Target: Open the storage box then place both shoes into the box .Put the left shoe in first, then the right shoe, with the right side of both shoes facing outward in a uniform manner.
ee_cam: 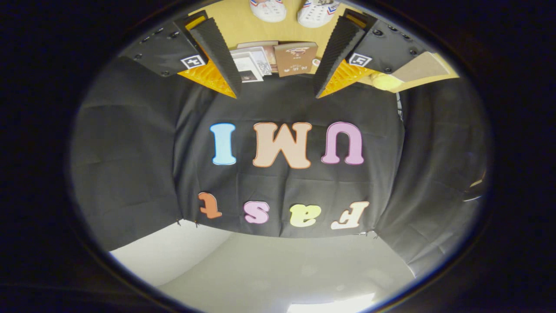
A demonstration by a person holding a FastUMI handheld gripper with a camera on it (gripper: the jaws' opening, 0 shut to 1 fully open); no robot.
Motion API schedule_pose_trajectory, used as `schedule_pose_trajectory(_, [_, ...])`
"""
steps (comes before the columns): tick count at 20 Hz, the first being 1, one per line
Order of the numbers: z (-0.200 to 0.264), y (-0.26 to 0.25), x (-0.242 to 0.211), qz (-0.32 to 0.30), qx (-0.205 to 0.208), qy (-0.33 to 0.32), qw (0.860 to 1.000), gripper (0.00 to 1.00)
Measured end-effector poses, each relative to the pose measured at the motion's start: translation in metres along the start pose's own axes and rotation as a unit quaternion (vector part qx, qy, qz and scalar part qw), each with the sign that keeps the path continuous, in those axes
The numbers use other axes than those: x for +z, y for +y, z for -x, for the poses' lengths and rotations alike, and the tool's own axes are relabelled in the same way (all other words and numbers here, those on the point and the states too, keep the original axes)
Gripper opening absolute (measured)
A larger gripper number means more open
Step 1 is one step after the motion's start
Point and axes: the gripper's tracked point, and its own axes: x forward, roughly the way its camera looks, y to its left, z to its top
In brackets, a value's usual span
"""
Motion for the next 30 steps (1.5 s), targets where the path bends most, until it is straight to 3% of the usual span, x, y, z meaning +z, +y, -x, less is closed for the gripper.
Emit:
schedule_pose_trajectory(11, [0.013, 0.038, -0.023, -0.055, 0.049, 0.023, 0.997, 1.0])
schedule_pose_trajectory(14, [0.02, 0.055, -0.046, -0.114, 0.074, 0.055, 0.989, 1.0])
schedule_pose_trajectory(17, [0.026, 0.077, -0.072, -0.184, 0.105, 0.105, 0.972, 1.0])
schedule_pose_trajectory(20, [0.034, 0.102, -0.1, -0.25, 0.133, 0.155, 0.946, 1.0])
schedule_pose_trajectory(26, [0.061, 0.168, -0.144, -0.36, 0.216, 0.258, 0.87, 1.0])
schedule_pose_trajectory(30, [0.076, 0.201, -0.167, -0.468, 0.244, 0.308, 0.791, 1.0])
